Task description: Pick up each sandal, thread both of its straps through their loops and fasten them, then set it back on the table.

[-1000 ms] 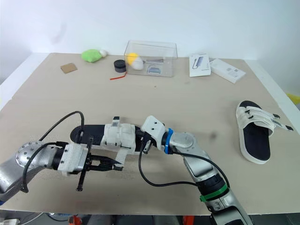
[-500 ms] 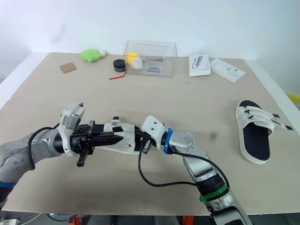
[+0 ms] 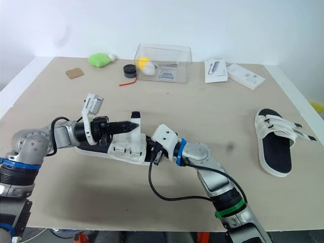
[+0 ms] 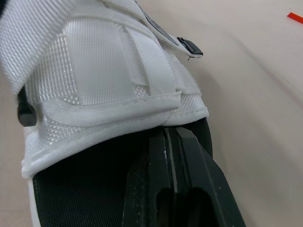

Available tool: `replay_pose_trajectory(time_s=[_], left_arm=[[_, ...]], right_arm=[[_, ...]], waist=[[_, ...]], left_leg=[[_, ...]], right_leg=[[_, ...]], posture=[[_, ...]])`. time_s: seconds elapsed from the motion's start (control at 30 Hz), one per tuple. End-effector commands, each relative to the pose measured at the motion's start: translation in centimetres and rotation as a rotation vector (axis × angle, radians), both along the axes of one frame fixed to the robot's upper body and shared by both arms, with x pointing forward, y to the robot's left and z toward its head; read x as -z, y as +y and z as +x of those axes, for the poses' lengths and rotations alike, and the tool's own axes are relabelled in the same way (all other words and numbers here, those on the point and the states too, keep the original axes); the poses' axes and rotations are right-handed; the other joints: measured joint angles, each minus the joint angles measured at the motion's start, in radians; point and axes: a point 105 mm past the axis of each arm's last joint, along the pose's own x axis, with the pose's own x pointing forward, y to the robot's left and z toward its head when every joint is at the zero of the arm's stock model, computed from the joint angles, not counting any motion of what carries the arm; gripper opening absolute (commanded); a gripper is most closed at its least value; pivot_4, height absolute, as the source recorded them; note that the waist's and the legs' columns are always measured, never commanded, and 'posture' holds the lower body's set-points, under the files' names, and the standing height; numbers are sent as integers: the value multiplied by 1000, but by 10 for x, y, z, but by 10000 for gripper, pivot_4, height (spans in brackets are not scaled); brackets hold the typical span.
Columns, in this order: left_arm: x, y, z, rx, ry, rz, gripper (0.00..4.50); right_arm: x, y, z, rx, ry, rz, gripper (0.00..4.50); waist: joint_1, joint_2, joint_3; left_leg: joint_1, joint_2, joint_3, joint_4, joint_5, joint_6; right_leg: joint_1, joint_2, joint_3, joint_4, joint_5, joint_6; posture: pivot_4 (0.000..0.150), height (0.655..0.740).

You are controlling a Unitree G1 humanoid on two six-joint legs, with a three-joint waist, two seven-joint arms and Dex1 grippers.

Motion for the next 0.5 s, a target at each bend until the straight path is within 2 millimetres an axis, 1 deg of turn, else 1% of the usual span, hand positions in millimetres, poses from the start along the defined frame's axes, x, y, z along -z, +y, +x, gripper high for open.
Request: replay_pose_trajectory(time_s=[0.03,0.13,0.27,0.4,0.5], left_arm=[[-10,0,10,-10,-65,14,488],[-2,-1,18,-20,-94,71,488],[-1,-2,28,-44,-78,67,488],[6,-1,41,-97,-62,99,488],[13,0,43,-104,-56,133,488]], right_arm=[[15,-3,-2,13,39,-45,0],[19,-3,-5,11,46,-59,0],[23,-2,-8,8,51,-72,0],[25,-3,-10,11,55,-80,0],[24,-4,-9,13,54,-80,0]], waist=[[0,0,0],[0,0,0],[2,0,0],[2,0,0],[2,0,0]], left_leg=[[0,0,0,0,0,0],[0,0,0,0,0,0],[-1,0,0,0,0,0],[-1,0,-1,0,0,0],[-1,0,-1,0,1,0]], right_leg=[[0,0,0,0,0,0],[0,0,0,0,0,0],[0,0,0,0,0,0],[0,0,0,0,0,1],[0,0,0,0,1,1]], posture=[[1500,7400],[1500,7400],[1500,7400],[1500,7400],[1500,7400]])
